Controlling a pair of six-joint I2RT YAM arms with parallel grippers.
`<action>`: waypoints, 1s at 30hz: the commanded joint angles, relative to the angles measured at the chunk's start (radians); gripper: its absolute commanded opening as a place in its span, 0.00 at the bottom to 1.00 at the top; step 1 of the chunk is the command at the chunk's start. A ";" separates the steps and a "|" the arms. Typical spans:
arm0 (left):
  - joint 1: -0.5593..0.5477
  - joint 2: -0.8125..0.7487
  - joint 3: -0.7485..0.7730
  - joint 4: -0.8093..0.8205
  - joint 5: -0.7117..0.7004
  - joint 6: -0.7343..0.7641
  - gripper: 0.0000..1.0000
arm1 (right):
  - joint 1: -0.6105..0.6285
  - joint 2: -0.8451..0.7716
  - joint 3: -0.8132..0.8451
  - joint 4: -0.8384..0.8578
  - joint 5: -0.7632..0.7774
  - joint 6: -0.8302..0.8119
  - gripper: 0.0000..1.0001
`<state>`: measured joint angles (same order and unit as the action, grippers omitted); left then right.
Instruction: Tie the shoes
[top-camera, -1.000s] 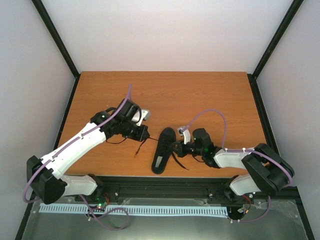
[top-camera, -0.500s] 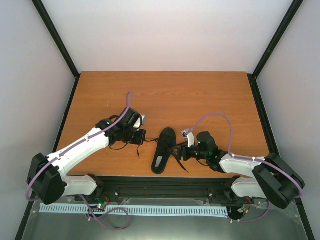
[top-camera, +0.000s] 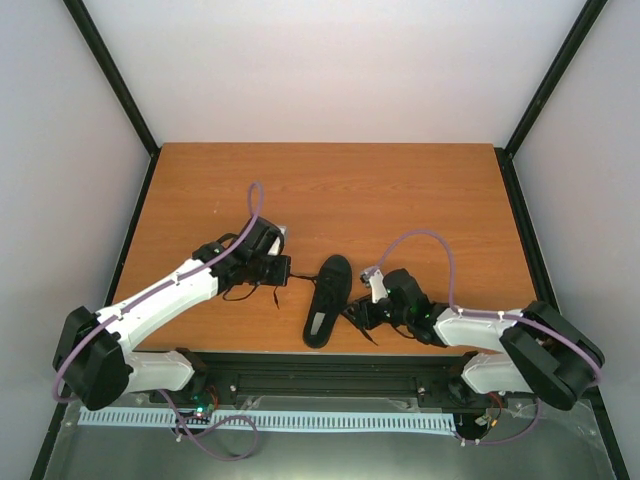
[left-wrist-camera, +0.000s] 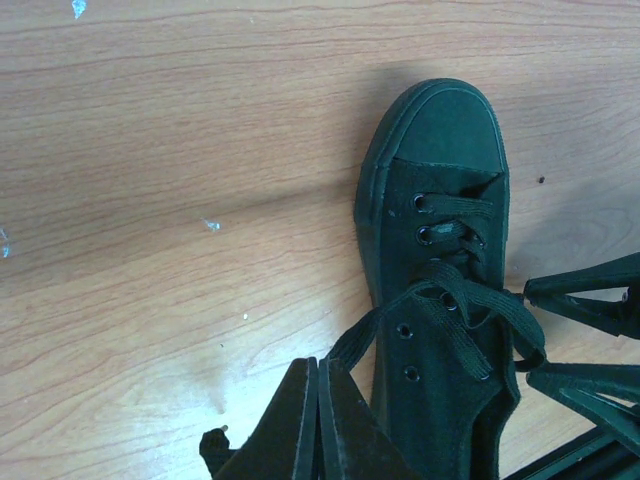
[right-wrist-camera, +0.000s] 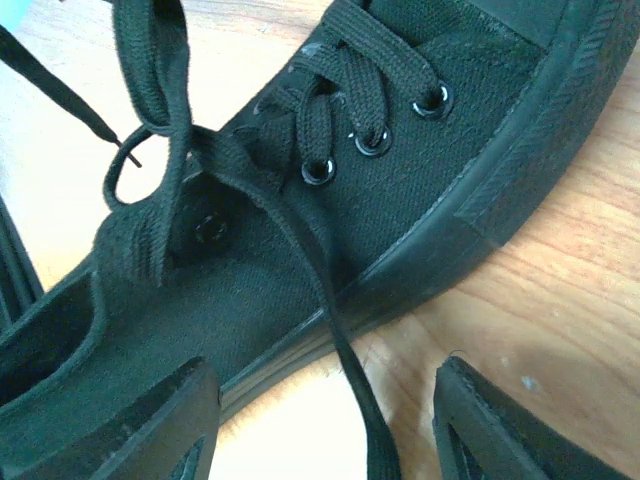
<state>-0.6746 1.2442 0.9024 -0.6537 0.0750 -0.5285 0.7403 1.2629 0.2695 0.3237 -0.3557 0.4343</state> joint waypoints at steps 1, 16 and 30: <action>0.000 -0.027 -0.004 0.045 -0.027 -0.022 0.02 | 0.008 0.051 0.049 -0.001 0.050 -0.014 0.58; 0.003 -0.029 -0.051 0.131 0.000 -0.035 0.02 | 0.010 0.056 0.053 0.031 0.005 -0.010 0.03; 0.095 -0.090 -0.149 0.146 0.003 -0.126 0.01 | -0.099 -0.088 0.055 -0.262 0.330 0.150 0.03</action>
<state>-0.6117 1.1831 0.7746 -0.5220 0.0860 -0.5991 0.6983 1.2011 0.3119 0.1917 -0.1669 0.4973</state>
